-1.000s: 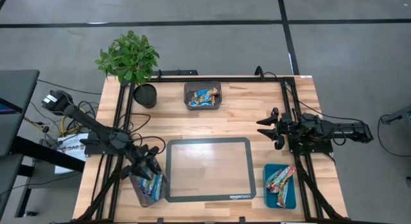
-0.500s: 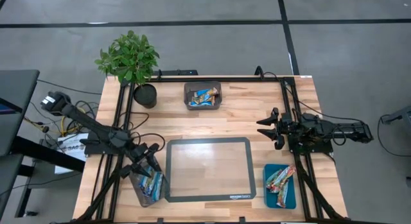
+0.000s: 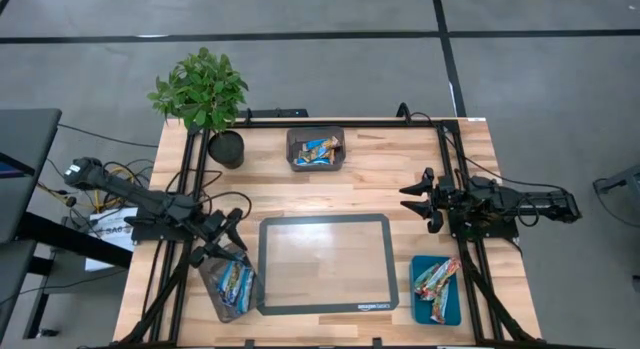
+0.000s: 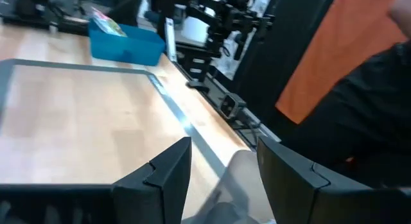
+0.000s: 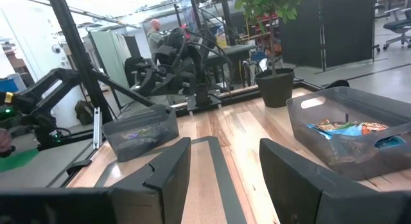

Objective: Pick and place Granola Bars by type
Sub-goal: Return To Home Position

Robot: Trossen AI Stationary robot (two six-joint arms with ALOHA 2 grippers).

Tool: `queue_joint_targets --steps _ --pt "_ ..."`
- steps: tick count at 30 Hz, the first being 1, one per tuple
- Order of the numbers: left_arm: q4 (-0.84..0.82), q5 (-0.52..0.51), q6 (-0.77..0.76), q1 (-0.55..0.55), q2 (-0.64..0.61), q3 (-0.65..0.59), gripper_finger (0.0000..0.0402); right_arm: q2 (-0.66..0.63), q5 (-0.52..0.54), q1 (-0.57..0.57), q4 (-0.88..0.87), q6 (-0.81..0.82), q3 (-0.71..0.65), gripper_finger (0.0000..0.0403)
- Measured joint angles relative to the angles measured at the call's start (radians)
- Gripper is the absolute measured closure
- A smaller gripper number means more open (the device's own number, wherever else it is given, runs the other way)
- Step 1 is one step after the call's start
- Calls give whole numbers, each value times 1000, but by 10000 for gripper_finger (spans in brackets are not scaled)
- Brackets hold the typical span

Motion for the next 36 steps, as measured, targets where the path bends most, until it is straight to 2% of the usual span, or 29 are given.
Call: queue_joint_targets --steps 8,15,28,36 --pt "-185 -7 43 73 -161 0 233 0 0 0 0 0 0 226" --pt "-257 -17 90 146 -217 11 233 0 0 0 0 0 0 226" --pt "-271 -72 156 318 -237 15 233 0 0 0 0 0 0 226" --pt "-185 -81 116 336 -236 3 233 0 0 0 0 0 0 226"
